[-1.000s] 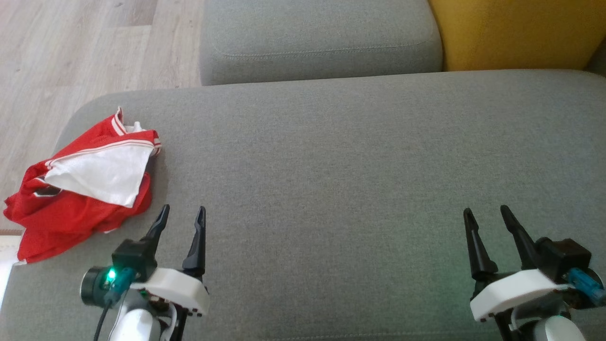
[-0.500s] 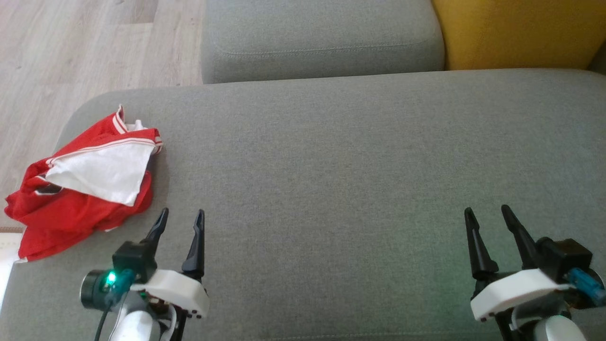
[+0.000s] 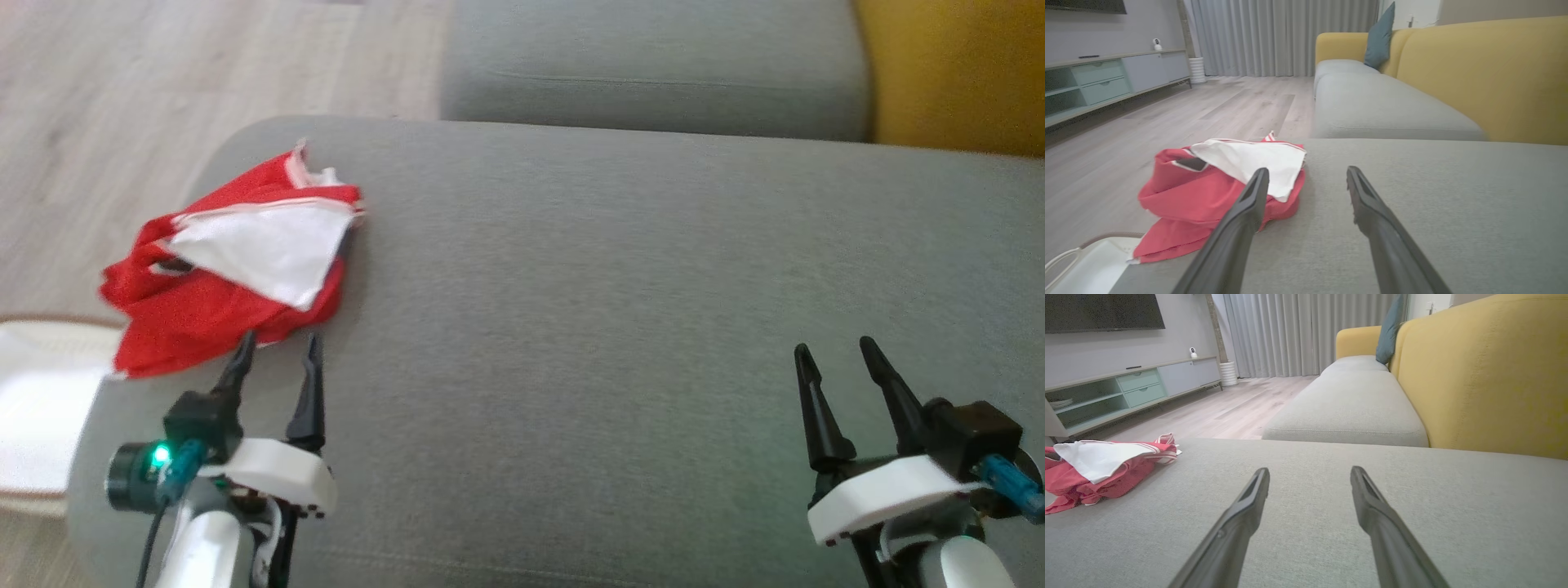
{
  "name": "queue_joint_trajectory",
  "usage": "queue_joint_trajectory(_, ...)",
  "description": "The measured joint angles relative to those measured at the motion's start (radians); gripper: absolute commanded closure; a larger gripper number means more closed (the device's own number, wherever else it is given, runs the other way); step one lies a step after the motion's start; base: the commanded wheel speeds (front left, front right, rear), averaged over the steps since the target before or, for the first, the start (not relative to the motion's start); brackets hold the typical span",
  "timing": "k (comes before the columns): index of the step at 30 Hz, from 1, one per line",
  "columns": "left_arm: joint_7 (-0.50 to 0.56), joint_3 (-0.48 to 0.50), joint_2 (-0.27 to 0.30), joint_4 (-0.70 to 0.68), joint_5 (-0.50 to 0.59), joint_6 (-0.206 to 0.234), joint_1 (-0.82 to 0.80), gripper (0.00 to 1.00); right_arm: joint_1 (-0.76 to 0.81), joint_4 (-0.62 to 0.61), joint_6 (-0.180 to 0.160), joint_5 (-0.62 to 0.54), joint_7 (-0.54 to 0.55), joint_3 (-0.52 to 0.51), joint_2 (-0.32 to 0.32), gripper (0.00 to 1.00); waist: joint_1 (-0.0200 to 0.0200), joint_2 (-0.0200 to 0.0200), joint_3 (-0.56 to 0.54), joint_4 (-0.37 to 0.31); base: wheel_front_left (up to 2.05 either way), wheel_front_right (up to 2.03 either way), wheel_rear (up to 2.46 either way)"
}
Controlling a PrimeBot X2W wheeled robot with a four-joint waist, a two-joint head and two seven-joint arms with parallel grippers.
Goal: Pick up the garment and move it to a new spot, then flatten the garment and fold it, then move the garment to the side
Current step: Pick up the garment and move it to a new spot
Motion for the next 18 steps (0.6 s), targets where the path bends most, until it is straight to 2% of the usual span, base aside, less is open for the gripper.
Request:
queue_joint_trajectory(11, 0.000, 0.012, 0.028, -0.008, -0.001, 0.014, 0.001, 0.00, 0.000, -0.010, 0.000, 0.000, 0.002, 0.010, 0.003, 0.00, 0.0000, 0.0000, -0.001, 0.145, 0.00, 0.00, 0.00)
queue_joint_trajectory(18, 0.000, 0.012, 0.035, -0.011, -0.004, 0.015, 0.004, 0.00, 0.000, -0.014, 0.000, 0.000, 0.009, 0.013, 0.006, 0.00, 0.0000, 0.0000, -0.005, 0.173, 0.00, 0.00, 0.00)
